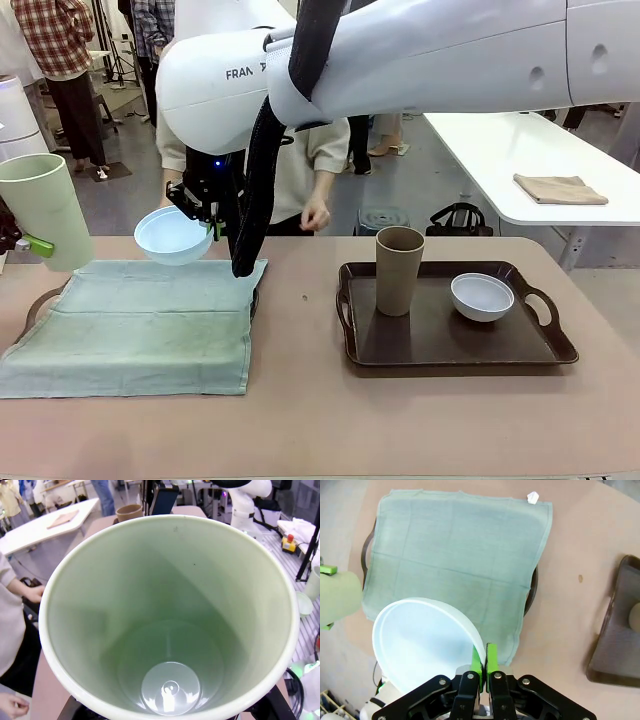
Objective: Set up a tray with a mat and arrange the tableware.
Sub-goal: Place the Picnic Bowl and Reusable plastic cup back onto the Handle tray in front of the human's position.
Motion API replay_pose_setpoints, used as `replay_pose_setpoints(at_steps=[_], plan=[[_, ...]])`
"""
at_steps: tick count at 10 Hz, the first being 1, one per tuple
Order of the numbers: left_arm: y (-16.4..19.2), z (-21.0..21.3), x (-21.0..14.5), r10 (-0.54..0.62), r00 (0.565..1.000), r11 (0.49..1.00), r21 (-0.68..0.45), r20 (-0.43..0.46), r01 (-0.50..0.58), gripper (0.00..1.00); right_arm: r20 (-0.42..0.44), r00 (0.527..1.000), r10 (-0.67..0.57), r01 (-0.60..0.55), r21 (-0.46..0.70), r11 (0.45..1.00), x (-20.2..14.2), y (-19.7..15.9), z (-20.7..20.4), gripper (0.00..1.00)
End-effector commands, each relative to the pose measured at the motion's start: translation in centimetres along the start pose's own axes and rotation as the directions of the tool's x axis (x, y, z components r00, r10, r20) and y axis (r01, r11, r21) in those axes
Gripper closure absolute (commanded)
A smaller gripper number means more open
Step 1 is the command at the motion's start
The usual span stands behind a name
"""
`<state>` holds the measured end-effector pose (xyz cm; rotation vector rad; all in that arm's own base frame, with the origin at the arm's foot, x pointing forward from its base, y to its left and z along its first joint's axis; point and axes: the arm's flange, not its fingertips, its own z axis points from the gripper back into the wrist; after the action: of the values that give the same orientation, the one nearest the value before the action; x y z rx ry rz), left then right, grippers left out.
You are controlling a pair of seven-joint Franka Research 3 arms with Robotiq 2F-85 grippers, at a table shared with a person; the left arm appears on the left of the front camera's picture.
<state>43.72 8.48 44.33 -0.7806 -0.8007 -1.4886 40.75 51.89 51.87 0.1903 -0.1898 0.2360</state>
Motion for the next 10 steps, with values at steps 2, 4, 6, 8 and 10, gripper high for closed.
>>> replay_pose_setpoints(at_steps=[2, 4, 6, 8, 10], plan=[[0.0, 0.1, 0.1, -0.018, 1.000, 1.000, 0.003, 0.000, 0.018, 1.00, 0.011, 1.000, 0.006, -0.005, -0.011, 1.000, 0.0, 0.1, 0.0, 1.00], [0.0, 0.1, 0.1, -0.018, 1.000, 1.000, 0.003, 0.000, 0.018, 1.00, 0.011, 1.000, 0.006, -0.005, -0.011, 1.000, 0.0, 0.1, 0.0, 1.00], [0.0, 0.1, 0.1, -0.018, 1.000, 1.000, 0.003, 0.000, 0.018, 1.00, 0.011, 1.000, 0.006, -0.005, -0.011, 1.000, 0.0, 0.1, 0.0, 1.00], [0.0, 0.1, 0.1, -0.018, 1.000, 1.000, 0.003, 0.000, 0.018, 1.00, 0.011, 1.000, 0.006, -0.005, -0.011, 1.000, 0.0, 0.1, 0.0, 1.00], [1.1, -1.2, -2.3, 0.004, 1.000, 1.000, -0.023, -0.005, -0.004, 0.19, -0.020, 1.000, -0.002, 0.002, -0.009, 1.000, 0.3, -0.6, -2.3, 0.96]])
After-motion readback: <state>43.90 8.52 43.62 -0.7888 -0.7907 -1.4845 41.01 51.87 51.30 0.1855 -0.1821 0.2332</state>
